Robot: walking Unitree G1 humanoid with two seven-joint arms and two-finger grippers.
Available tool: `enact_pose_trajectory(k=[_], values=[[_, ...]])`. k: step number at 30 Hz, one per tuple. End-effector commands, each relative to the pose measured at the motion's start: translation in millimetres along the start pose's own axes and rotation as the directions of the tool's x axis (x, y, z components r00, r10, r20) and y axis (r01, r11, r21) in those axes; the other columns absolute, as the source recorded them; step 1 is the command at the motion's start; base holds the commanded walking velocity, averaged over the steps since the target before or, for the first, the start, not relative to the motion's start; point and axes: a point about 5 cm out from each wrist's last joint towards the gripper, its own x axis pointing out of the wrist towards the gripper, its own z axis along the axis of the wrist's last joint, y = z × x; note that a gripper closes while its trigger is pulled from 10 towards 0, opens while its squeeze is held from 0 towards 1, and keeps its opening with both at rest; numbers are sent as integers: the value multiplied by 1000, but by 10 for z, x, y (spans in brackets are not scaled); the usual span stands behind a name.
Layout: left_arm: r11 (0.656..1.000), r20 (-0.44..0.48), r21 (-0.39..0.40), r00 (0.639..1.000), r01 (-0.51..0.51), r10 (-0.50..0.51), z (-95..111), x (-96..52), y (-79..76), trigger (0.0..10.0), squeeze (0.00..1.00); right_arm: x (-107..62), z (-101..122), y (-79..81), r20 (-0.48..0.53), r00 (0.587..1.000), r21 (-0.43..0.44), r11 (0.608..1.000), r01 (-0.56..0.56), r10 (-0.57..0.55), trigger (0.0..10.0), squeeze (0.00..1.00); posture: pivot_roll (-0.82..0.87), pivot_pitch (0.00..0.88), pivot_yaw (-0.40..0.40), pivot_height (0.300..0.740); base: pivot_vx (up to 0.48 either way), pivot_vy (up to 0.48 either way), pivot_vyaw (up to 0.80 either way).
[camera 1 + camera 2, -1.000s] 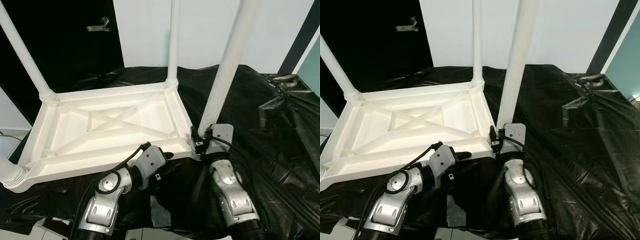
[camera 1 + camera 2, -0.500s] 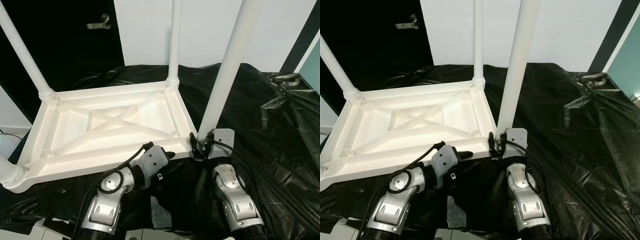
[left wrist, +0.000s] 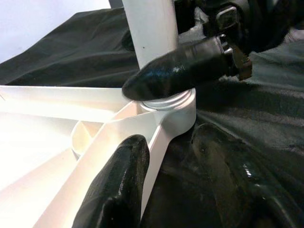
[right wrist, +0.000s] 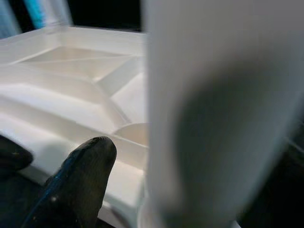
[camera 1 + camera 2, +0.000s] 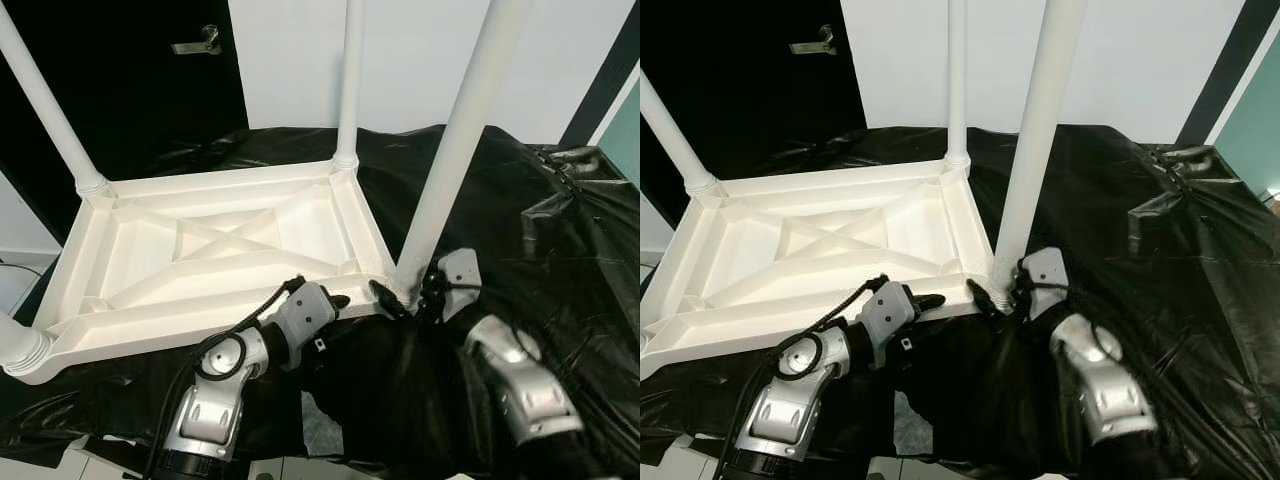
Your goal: Building children table
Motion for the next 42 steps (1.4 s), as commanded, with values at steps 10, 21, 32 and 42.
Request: enact_pose_trajectory(k=[10,21,32,42], values=[[975,-18,24,975,-222,223,-29,-21,135,10000,0,114,-89,-126,-82,985,-69,985,-155,150,0,0,94,0,-29,740,0,0,0],[972,-32,50,972,-231,232,-57,-51,97,10000,0,86,-178,-103,-97,995,-10,999,-40,39,0,0,92,0,-24,740,0,0,0],[979,-32,-2,979,-203,202,-73,-56,65,10000,0,75,-145,61,-87,959,105,954,279,-271,10000,0,83,0,-16,740,0,0,0],[982,-36,-19,981,-190,189,-78,-75,49,10000,0,72,-100,245,-109,817,147,803,577,-567,10000,0,85,0,-4,740,0,0,0]])
